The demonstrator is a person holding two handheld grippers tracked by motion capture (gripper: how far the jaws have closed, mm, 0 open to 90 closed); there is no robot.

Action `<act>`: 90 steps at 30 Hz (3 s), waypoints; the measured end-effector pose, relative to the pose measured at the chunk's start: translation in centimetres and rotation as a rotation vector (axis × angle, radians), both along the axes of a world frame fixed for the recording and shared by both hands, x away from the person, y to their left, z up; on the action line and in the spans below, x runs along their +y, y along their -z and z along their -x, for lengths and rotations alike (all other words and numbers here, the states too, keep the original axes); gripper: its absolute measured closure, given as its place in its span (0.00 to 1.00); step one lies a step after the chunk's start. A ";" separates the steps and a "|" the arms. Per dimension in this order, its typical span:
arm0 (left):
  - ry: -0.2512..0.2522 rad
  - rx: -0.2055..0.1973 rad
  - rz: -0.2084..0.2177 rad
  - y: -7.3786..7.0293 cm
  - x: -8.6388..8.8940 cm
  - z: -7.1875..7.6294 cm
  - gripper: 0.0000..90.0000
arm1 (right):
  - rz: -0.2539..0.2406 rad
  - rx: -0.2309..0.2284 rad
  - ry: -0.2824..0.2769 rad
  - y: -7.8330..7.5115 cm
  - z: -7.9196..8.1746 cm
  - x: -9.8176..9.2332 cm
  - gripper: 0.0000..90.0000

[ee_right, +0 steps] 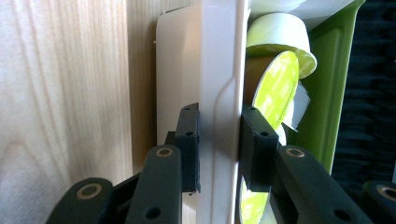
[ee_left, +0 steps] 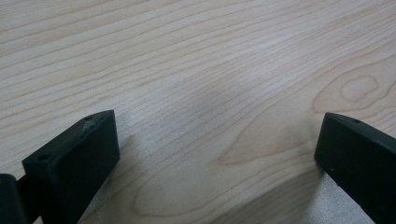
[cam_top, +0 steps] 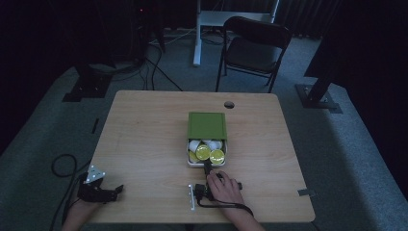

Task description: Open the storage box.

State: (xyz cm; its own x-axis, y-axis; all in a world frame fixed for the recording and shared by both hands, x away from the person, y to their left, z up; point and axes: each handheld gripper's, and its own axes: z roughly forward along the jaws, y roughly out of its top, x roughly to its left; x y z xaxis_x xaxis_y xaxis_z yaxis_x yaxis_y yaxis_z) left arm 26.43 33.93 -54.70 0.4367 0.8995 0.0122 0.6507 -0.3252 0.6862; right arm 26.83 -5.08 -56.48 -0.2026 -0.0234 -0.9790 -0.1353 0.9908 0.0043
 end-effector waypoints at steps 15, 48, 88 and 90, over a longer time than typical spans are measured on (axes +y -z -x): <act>0.000 0.000 0.000 0.0 0.0 0.0 0.00 | 0.007 0.004 -0.005 0.0 1.2 -0.1 0.80; 0.000 0.000 0.000 0.0 0.0 0.0 0.00 | 0.017 0.029 -0.031 0.3 3.8 -0.5 0.80; 0.000 0.000 0.000 0.0 0.0 0.0 0.00 | -0.119 0.191 -0.091 -0.9 6.1 -1.8 0.53; 0.000 0.000 0.000 0.0 0.0 0.0 0.00 | -0.140 0.206 -0.096 -1.1 6.3 -2.1 0.52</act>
